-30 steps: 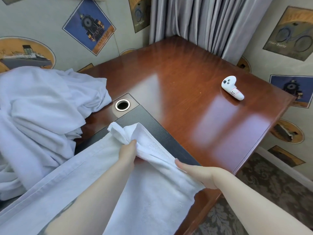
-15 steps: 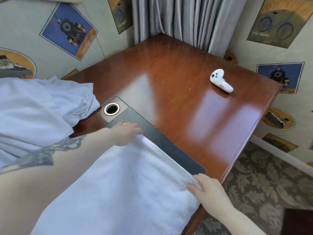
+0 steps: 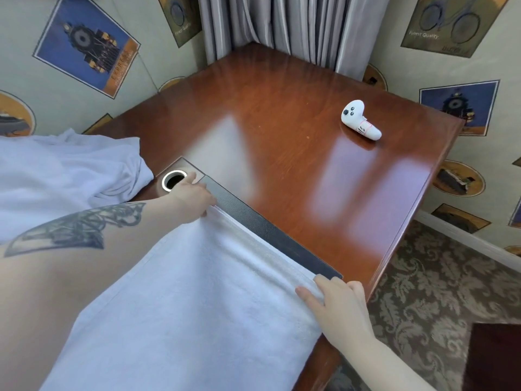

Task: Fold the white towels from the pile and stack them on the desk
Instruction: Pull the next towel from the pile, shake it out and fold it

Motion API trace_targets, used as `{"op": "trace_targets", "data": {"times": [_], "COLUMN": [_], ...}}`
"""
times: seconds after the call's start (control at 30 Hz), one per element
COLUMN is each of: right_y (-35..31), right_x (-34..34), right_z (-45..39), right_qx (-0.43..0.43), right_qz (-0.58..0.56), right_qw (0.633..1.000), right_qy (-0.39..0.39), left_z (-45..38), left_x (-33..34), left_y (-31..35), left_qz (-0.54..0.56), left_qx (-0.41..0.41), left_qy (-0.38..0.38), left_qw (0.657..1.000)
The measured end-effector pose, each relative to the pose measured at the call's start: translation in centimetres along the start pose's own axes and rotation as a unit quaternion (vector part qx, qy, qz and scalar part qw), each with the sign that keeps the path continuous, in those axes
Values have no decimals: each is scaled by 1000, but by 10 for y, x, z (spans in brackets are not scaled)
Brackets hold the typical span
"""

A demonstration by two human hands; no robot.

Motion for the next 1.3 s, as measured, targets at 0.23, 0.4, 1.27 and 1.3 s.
{"op": "trace_targets", "data": {"times": [0.23, 0.4, 1.27, 1.3], "right_y": [6, 13, -34, -27], "right_x": [-15, -17, 63, 61], "right_z": [-35, -37, 24, 25], "right_qx": [26, 50, -293, -278], "right_qz": [-1, -77, 272, 251], "right_qw": [999, 986, 915, 926], "right_qy": [44, 142, -57, -49], "left_z": [-16, -22, 61, 59], "left_x": [0, -12, 54, 54], "left_y": [9, 9, 182, 181], "left_qz": [64, 107, 493, 490], "left_qx": [-77, -64, -113, -111], "left_qy": [68, 103, 166, 166], "left_qw": [993, 987, 847, 849]}}
Point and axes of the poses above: each hand's wrist, its own z-axis away from the middle knuckle, its own x-axis out of the palm, y = z × x, the point moved 2 cm from there along -z, towards the middle knuckle, and after that the axes turned 14 degrees about -y, right-handed, at the moved point
